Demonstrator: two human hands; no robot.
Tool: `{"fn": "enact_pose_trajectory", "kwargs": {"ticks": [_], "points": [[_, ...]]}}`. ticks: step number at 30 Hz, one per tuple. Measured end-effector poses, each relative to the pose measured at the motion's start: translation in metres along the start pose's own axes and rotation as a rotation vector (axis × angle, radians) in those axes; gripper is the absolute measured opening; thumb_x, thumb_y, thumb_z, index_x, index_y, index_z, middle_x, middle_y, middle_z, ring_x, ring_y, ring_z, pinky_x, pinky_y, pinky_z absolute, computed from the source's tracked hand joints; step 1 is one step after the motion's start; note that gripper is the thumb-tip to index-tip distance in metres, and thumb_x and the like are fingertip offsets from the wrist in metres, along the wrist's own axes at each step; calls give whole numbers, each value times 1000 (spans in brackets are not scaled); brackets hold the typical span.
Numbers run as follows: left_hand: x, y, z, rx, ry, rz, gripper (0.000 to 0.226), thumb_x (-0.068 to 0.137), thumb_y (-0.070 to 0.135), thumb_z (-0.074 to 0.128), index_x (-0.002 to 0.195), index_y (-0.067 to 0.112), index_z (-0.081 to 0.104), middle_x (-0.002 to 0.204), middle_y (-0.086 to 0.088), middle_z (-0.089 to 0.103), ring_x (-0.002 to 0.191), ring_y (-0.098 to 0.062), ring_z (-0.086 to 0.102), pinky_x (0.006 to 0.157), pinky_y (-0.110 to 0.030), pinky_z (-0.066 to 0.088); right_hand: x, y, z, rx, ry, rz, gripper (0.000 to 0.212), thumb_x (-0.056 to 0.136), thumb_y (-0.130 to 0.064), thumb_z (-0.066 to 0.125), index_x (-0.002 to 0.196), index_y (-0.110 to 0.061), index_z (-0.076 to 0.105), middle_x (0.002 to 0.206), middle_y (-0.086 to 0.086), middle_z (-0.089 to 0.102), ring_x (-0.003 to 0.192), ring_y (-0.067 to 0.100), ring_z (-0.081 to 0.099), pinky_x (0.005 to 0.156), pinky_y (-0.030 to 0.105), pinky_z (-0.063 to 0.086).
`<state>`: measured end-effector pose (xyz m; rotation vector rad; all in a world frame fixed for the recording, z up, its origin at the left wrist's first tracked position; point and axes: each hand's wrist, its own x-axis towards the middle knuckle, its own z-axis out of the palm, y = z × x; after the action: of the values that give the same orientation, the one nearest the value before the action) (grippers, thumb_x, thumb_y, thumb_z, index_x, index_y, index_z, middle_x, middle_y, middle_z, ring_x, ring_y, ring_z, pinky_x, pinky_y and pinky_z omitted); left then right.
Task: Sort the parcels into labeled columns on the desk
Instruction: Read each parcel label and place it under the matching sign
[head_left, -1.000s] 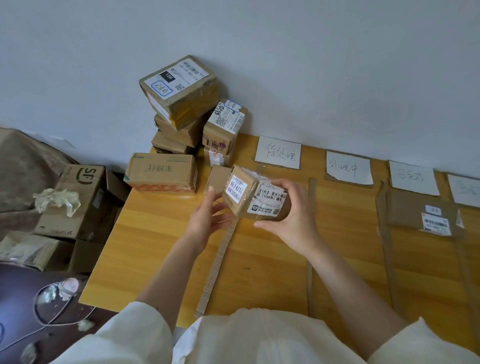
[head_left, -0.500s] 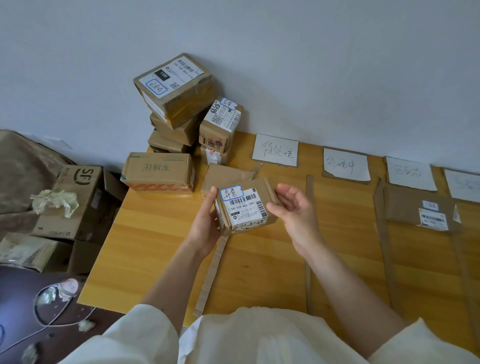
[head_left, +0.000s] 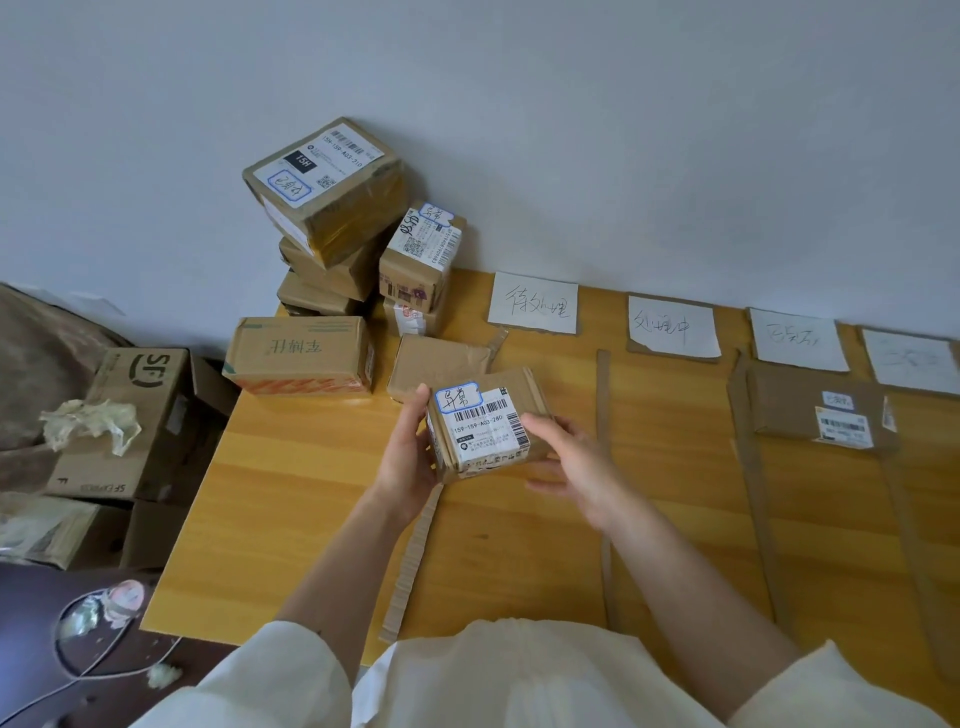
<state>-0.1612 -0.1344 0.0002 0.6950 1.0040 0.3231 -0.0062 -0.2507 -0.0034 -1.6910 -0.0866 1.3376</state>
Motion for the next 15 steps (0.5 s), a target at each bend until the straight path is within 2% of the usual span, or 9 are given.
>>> {"fn": "enact_pose_trajectory", "kwargs": {"ticks": [4,6,9,11,15], "points": [[7,-10,7,17,-27,-28,62,88,68,40,130,26,57,126,-5,65,118,-25,60,96,-45,48,-4,3,-14,190,8,3,52,80,-37,77,125,-17,60,107,6,73,93,23,72,71,32,58],[13,-17,16,56,6,-49,62,90,67,39,135,26,51,128,-2,61,118,-23,58,94,-41,48,-7,3,-30,263,55,-9,55,80,-37,76,127,-14,59,110,7,72,93,22,71,69,29,57],[21,-28,37,207,90,-47,47,94,52,48,129,21,53,123,-2,62,109,-21,62,82,-35,52,-13,5,-65,421,185,4,53,83,-35,74,127,-11,56,114,12,68,98,23,67,74,29,56],[27,-38,52,332,118,-21,33,94,40,56,121,20,57,121,-3,63,106,-21,62,82,-34,50,-18,9,-91,529,266,-3,50,85,-32,73,127,-12,55,115,13,67,103,24,66,80,30,56],[35,-56,89,598,66,73,22,92,34,59,114,28,63,115,-1,65,99,-16,62,77,-30,47,-31,15,-140,604,382,-6,52,83,-39,73,125,-13,58,119,14,65,105,24,61,86,32,54]]}}
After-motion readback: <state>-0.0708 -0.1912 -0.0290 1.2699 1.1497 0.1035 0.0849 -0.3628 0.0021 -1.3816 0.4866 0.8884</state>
